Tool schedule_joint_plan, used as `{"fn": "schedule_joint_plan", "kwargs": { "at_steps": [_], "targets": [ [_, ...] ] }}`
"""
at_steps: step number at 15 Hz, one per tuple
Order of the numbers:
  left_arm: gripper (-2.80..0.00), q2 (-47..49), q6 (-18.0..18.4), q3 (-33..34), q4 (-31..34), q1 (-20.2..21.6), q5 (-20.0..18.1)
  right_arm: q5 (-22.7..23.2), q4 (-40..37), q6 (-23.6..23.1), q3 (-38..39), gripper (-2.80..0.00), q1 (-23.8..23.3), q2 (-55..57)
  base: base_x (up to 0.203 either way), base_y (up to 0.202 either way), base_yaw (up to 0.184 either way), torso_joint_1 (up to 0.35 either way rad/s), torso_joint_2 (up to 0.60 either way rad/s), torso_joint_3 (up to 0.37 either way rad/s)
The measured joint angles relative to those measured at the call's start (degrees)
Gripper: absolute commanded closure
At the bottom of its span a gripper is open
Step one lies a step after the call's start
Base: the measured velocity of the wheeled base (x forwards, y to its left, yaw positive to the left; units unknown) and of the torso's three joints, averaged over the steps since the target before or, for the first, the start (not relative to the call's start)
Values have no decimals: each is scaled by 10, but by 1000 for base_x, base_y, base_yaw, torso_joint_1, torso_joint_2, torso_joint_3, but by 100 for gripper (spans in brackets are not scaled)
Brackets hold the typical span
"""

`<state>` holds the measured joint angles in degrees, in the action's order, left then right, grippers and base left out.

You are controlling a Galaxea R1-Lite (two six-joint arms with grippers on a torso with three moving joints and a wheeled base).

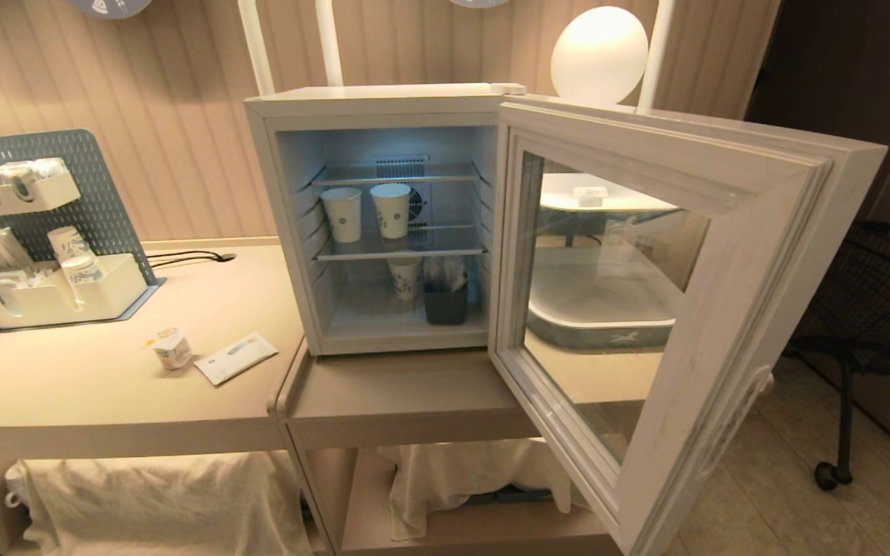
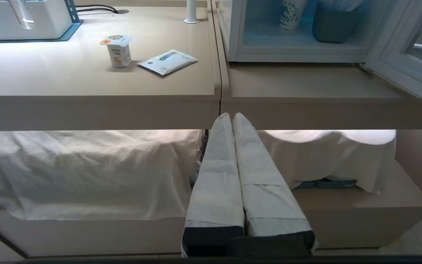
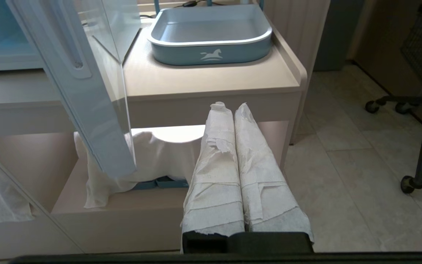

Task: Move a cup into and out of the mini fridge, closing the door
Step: Close the freezer door

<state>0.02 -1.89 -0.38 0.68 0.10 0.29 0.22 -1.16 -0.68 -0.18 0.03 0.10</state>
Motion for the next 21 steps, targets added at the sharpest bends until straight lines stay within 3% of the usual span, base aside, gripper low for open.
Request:
{"fn": "schedule_joint_plan", "kwargs": {
  "at_steps": [5,8,11,15,16,18,21],
  "targets": [
    [0,0,0,0,0,0,0,-3,-17,5,-12,0,1,2,0,0,0,0,0,0],
    [0,0,0,0,0,1,0,-14,-62,63,-118,0,3,62,0,0,0,0,0,0],
    [0,0,0,0,-1,1,0,-13,-75,135,-214,0,19,220,0,0,0,0,0,0],
    [0,0,0,0,0,0,0,27,46,181,-264,0,6,493,0,0,0,0,0,0],
    [0,0,0,0,-1,0,0,52,84,188,-274,0,-12,557,0,0,0,0,0,0],
    [0,0,0,0,-1,1,0,149,158,203,-302,0,-75,682,0,0,0,0,0,0],
    [0,0,0,0,-1,1,0,398,211,238,-351,0,-165,833,0,0,0,0,0,0]
  ]
}}
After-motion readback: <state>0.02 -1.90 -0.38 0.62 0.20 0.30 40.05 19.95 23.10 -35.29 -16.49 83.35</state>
